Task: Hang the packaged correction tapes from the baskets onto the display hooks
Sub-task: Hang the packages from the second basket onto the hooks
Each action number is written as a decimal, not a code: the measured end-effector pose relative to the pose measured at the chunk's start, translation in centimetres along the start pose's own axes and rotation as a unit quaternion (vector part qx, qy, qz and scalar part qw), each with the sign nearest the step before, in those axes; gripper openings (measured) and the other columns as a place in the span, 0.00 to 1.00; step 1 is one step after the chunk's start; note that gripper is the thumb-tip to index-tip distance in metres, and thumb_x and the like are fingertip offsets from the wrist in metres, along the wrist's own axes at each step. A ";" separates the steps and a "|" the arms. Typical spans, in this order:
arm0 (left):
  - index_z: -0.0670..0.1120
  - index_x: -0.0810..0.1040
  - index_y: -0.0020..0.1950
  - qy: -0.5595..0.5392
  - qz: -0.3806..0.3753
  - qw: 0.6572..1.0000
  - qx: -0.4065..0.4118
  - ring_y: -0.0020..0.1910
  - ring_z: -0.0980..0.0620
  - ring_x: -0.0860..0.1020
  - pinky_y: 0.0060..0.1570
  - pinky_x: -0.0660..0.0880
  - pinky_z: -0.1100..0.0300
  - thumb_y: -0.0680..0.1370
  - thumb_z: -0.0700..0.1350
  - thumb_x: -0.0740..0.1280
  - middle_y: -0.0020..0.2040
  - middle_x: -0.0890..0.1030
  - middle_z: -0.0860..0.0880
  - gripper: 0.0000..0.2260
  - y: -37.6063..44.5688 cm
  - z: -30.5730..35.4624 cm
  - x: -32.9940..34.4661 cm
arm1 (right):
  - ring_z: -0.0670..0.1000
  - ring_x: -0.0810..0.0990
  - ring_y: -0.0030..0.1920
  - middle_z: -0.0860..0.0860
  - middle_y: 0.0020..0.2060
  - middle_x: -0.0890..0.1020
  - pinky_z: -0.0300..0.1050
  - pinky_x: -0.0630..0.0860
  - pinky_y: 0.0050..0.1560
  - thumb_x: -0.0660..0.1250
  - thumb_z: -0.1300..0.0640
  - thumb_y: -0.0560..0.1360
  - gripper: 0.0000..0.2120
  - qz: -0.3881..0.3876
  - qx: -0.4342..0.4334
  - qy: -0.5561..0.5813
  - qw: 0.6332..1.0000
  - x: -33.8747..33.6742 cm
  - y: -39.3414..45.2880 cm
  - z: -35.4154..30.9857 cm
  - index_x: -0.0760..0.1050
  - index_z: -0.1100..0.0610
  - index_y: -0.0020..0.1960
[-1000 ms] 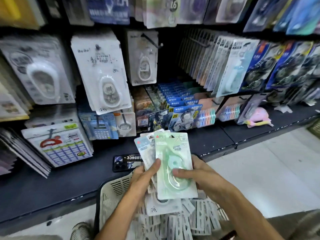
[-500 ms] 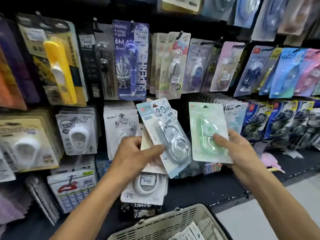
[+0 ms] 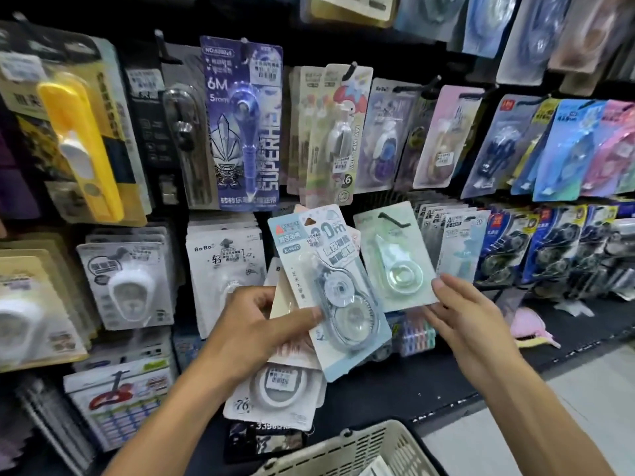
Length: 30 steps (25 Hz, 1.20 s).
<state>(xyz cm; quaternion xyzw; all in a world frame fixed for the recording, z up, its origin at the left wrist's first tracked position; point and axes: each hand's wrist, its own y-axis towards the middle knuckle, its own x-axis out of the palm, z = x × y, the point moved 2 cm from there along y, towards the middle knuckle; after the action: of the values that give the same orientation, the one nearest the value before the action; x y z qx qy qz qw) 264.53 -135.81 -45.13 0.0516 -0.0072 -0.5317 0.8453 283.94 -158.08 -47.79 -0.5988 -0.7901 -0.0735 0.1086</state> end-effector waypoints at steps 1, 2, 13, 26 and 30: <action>0.54 0.88 0.45 0.000 0.000 1.000 -0.009 0.41 0.49 0.88 0.36 0.81 0.63 0.69 0.48 0.79 0.43 0.89 0.48 0.06 0.1 -0.2 0.3 | 0.51 0.81 0.58 0.51 0.66 0.79 0.46 0.78 0.56 0.73 0.53 0.76 0.21 -0.006 -0.005 -0.022 1.000 0.6 -0.5 0.3 0.75 0.53 0.68; 0.53 0.88 0.45 0.002 0.002 1.000 -0.014 0.41 0.49 0.88 0.37 0.82 0.62 0.70 0.48 0.79 0.43 0.89 0.48 0.06 0.2 -0.4 0.4 | 0.50 0.82 0.59 0.50 0.65 0.79 0.48 0.77 0.58 0.73 0.49 0.74 0.21 -0.029 -0.019 -0.067 0.997 1.5 -1.0 0.6 0.76 0.50 0.66; 0.50 0.89 0.45 -0.070 0.045 0.996 -0.010 0.40 0.46 0.88 0.34 0.82 0.61 0.64 0.52 0.79 0.43 0.89 0.44 0.12 0.7 -0.3 0.0 | 0.49 0.79 0.27 0.52 0.39 0.86 0.41 0.69 0.19 0.77 0.50 0.69 0.20 -0.051 -0.008 -0.047 0.998 2.8 -2.3 0.4 0.79 0.59 0.55; 0.49 0.89 0.46 -0.072 0.054 0.996 0.000 0.43 0.45 0.88 0.38 0.83 0.59 0.64 0.53 0.79 0.45 0.89 0.45 0.14 0.9 -0.6 1.1 | 0.42 0.71 0.20 0.53 0.43 0.83 0.38 0.68 0.19 0.76 0.56 0.74 0.07 0.114 -0.031 -0.021 0.993 -0.2 -2.1 -0.5 0.81 0.55 0.50; 0.49 0.89 0.46 -0.068 0.056 0.996 0.000 0.42 0.47 0.88 0.37 0.82 0.61 0.63 0.53 0.79 0.44 0.89 0.45 0.14 1.0 -0.9 1.3 | 0.53 0.86 0.49 0.53 0.65 0.77 0.51 0.84 0.51 0.73 0.64 0.74 0.26 0.019 -0.004 0.042 0.999 0.4 -2.0 0.2 0.71 0.56 0.71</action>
<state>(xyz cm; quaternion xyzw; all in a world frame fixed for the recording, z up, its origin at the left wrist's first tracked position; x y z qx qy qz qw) 266.06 -136.46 -45.95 0.0153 -0.0672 -0.4859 0.8713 281.90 -158.20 -47.81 -0.6103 -0.7732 -0.0997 0.1410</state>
